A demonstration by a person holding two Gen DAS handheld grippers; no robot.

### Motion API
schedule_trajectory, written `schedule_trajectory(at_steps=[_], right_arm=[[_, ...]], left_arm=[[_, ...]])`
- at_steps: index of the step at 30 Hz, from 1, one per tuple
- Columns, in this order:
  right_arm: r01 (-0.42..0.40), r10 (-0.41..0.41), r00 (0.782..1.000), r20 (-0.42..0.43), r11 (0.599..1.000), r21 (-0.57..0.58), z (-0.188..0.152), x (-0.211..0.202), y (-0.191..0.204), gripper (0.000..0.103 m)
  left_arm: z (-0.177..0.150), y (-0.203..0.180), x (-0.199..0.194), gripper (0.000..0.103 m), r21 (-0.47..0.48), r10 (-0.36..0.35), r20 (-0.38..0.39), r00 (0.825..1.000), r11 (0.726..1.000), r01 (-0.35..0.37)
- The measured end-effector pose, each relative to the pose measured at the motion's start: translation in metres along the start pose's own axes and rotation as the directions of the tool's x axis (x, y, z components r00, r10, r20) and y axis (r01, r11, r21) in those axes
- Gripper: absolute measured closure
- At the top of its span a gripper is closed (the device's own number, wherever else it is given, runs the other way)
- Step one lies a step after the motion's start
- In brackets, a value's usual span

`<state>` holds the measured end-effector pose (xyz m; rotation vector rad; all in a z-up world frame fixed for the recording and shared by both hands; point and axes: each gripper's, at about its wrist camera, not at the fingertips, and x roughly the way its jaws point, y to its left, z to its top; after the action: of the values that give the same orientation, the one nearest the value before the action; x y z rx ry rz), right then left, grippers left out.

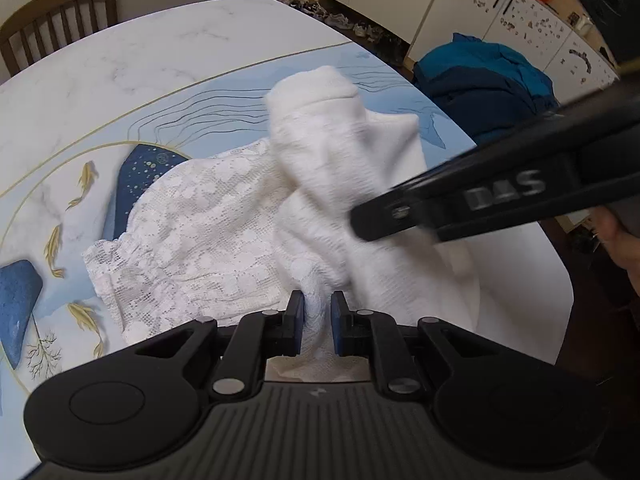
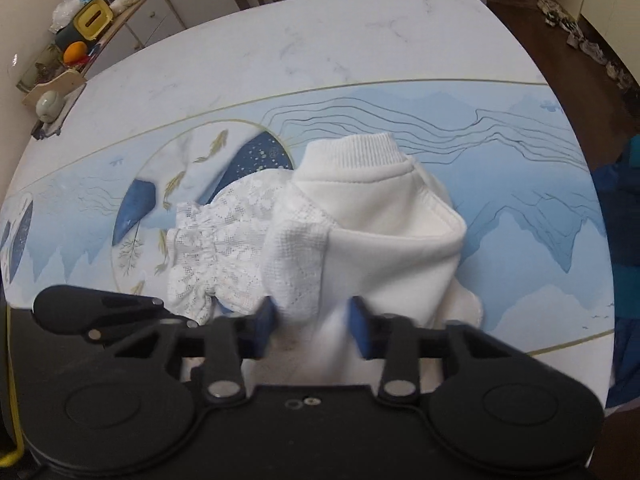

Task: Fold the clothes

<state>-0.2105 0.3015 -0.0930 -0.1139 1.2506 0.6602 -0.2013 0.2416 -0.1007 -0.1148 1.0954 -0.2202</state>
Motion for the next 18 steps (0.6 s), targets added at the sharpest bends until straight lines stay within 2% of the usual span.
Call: schedule_trajectory(at_steps=[4, 8, 10, 12, 15, 17, 18], right_arm=[[-0.051, 0.048, 0.997, 0.057, 0.998, 0.046, -0.013, -0.041, -0.026, 0.000], [-0.044, 0.036, 0.997, 0.075, 0.993, 0.109, -0.037, -0.072, -0.062, 0.000], [-0.040, 0.034, 0.998, 0.050, 0.989, 0.141, -0.053, -0.071, -0.079, 0.000], [-0.001, -0.002, 1.000, 0.019, 0.989, 0.146, -0.064, -0.064, -0.086, 0.000], [0.013, -0.012, 1.000, -0.005, 0.987, 0.160, -0.077, -0.055, -0.097, 0.000], [0.024, -0.021, 1.000, -0.023, 0.985, 0.168, -0.086, -0.045, -0.103, 0.000], [0.037, -0.032, 0.999, -0.031, 0.985, 0.166, -0.089, -0.039, -0.104, 0.000]], left_arm=[[0.000, 0.011, -0.012, 0.089, -0.041, 0.012, 0.018, 1.000, 0.999, -0.011], [-0.001, 0.014, -0.018, 0.089, -0.032, 0.002, -0.001, 1.000, 0.999, -0.002], [0.000, 0.011, -0.016, 0.089, -0.012, -0.001, -0.014, 1.000, 1.000, 0.001], [0.003, 0.007, -0.015, 0.089, 0.005, 0.003, -0.017, 1.000, 1.000, -0.003], [0.013, 0.006, -0.016, 0.088, -0.002, -0.031, -0.012, 0.999, 1.000, 0.031], [0.019, 0.007, -0.013, 0.072, -0.007, -0.056, -0.033, 0.998, 0.998, 0.056], [0.020, 0.005, -0.010, 0.050, -0.001, -0.052, -0.049, 0.997, 0.999, 0.052]])
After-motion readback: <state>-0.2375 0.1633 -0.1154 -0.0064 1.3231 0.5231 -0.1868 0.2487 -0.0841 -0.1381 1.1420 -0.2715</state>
